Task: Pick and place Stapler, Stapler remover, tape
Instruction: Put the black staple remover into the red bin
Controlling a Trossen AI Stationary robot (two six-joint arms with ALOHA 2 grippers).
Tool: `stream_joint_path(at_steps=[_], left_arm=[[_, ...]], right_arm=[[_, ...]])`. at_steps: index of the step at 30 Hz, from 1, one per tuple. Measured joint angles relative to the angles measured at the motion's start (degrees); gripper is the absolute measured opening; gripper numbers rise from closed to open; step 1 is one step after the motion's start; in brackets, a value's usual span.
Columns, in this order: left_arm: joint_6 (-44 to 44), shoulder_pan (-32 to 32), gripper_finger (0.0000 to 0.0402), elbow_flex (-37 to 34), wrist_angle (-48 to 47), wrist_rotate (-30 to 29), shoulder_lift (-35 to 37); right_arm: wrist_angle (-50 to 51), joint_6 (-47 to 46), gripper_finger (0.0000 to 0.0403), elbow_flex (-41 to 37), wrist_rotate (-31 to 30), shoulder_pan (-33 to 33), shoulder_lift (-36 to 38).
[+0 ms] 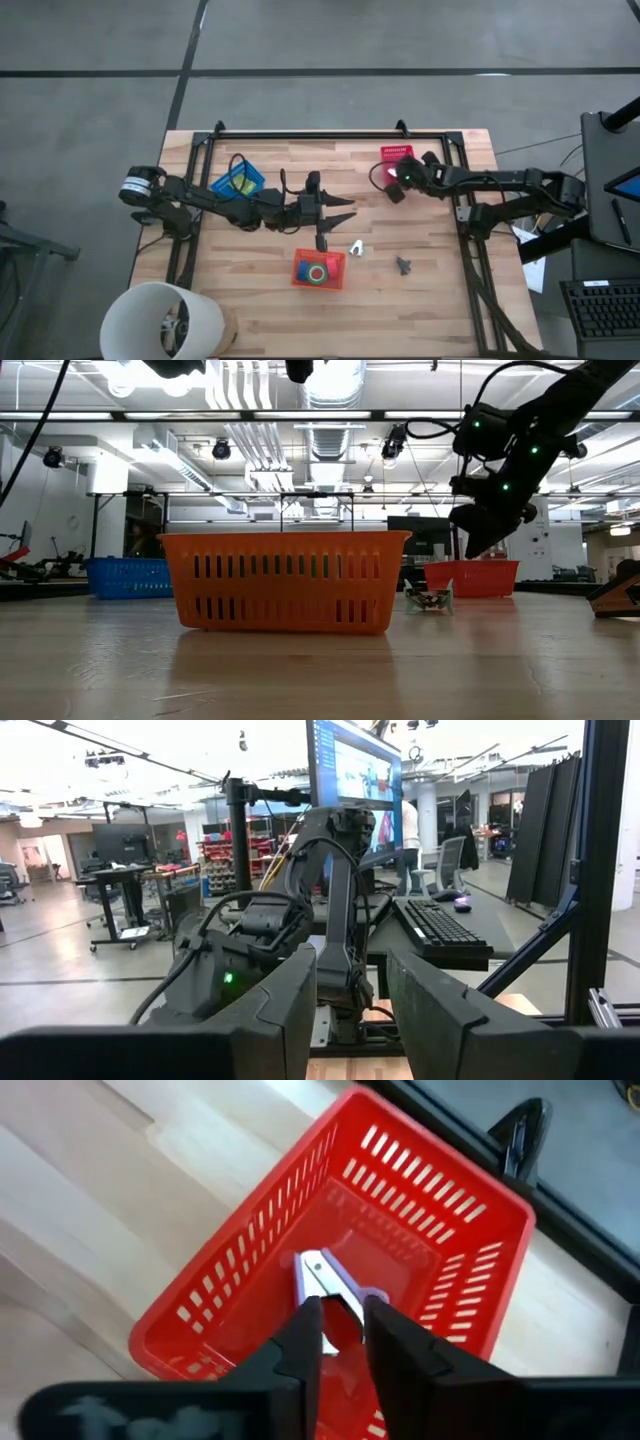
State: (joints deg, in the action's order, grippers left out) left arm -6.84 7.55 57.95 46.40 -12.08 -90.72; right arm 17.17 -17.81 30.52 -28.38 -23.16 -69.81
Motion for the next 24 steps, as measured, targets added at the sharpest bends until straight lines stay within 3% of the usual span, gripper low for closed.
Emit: stream_joint_path(at_steps=[11, 19, 24], left_arm=[[-0.52, -0.02, 0.0128, -0.02, -0.27, 0.00, 0.00], [-0.49, -0.02, 0.0128, -0.02, -0.07, 0.00, 0.00], [-0.48, -0.07, 0.0127, -0.04, -0.14, 0.00, 0.00]], right_arm=[[-2.35, 4.81, 0.0120, 0.00, 6.04, 5.36, 9.56], [-3.92, 6.24, 0.0110, 0.00, 16.09, 9.63, 12.55], [-3.49, 2.54, 0.0097, 0.00, 28.39, 10.95, 12.82]])
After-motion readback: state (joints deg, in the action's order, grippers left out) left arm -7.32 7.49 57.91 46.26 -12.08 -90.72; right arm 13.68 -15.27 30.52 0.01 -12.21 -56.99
